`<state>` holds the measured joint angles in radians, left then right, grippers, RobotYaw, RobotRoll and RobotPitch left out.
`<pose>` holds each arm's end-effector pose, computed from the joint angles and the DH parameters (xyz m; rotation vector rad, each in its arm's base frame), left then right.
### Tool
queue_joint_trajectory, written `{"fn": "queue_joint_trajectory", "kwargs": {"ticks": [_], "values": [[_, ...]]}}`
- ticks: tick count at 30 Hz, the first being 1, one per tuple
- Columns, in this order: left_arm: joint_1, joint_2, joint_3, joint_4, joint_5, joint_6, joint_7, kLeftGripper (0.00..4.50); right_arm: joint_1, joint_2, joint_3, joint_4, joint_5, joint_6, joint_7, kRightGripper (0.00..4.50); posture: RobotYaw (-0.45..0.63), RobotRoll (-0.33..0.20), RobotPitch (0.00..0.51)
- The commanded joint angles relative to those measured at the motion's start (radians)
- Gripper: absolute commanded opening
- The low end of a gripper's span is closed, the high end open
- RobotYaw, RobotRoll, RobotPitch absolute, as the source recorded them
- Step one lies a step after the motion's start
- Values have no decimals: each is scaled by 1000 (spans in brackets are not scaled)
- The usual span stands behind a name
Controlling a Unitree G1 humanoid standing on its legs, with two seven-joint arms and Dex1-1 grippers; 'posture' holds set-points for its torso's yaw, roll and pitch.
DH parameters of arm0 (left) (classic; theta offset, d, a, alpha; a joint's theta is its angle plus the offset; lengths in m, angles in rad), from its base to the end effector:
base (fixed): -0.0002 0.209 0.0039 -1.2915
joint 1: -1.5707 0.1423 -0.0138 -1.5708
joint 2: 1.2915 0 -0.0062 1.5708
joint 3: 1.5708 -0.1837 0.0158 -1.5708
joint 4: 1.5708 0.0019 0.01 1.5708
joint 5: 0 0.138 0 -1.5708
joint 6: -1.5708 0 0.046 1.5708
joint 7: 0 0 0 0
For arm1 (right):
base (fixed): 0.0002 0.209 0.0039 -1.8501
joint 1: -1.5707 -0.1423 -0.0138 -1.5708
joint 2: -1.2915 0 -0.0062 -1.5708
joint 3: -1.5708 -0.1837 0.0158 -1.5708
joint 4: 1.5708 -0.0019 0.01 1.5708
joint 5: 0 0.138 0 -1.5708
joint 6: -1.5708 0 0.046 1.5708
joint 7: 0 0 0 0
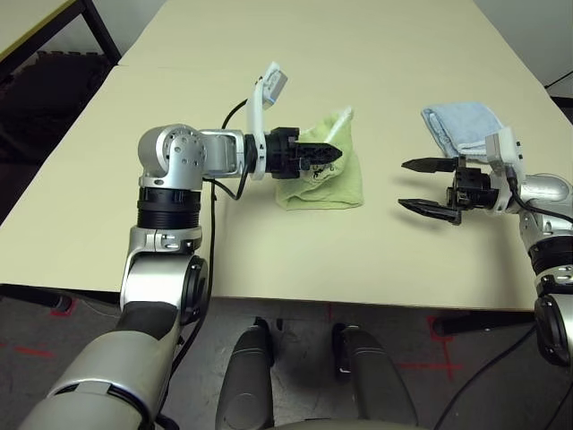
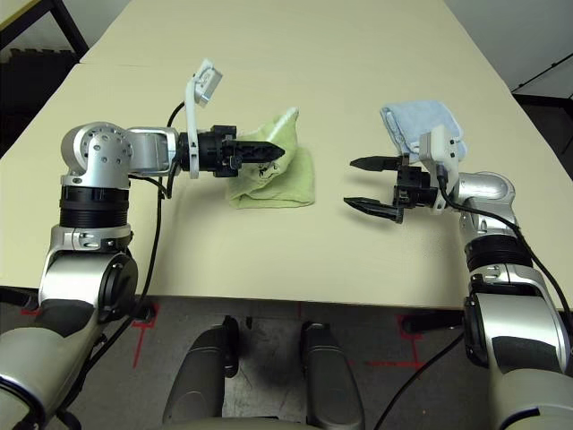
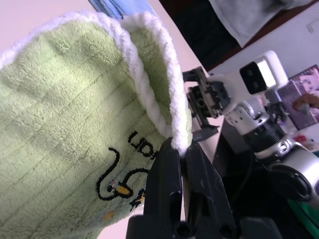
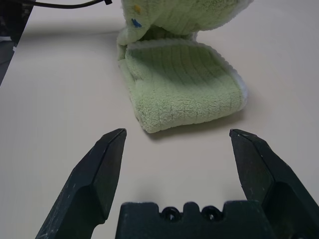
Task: Fold the towel and set it aside.
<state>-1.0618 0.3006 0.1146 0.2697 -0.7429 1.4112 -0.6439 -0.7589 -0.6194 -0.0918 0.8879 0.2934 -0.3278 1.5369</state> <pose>0.3183 0.1385 0.2409 -0.3863 0.5584 -1.1633 0.3127 -0.2989 0.1563 -0.3796 -0.0826 1.2169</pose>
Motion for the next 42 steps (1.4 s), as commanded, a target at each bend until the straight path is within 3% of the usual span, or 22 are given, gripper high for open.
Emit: {"fn": "queue_joint_trajectory", "kwargs": {"ticks": [1, 10, 14, 18, 23, 29, 32, 36, 38, 42], "values": [[-2, 8, -44, 7, 8, 3, -24, 16, 18, 0, 0, -14, -5, -9, -2, 4500, 49, 0, 179], [21, -51, -122, 58, 88, -101, -4, 16, 26, -2, -2, -26, -3, -9, -5, 4500, 40, 0, 176], [24, -64, -152, 88, 140, -160, 8, 1041, 30, -6, -3, -33, -2, -7, -6, 4500, 30, 0, 174], [26, -71, -164, 105, 182, -212, 16, 2549, 32, -7, -4, -39, -2, -5, -8, 4500, 30, 0, 175], [26, -56, -157, 60, 166, -182, -10, 4460, 21, -12, -3, -32, -4, -4, -7, 4500, 37, 0, 174], [50, 13, -153, -37, 133, -205, -102, 4460, -7, -3, 0, -22, -5, -1, -10, 4500, 42, 0, 174], [124, 111, -189, -104, 169, -426, -282, 4460, -32, 19, -18, -38, 26, 66, -37, 4500, 42, 0, 177], [203, 181, -164, -80, 202, -700, -442, 4460, -54, 47, -26, -62, 57, 119, -46, 4500, 42, 0, 181], [265, 236, -176, -30, 265, -906, -553, 4460, -74, 81, -25, -83, 78, 145, -49, 4500, 41, 0, 185], [304, 257, -169, 63, 295, -1086, -666, 4460, -91, 107, -17, -90, 83, 156, -42, 4500, 37, 0, 188]]}}
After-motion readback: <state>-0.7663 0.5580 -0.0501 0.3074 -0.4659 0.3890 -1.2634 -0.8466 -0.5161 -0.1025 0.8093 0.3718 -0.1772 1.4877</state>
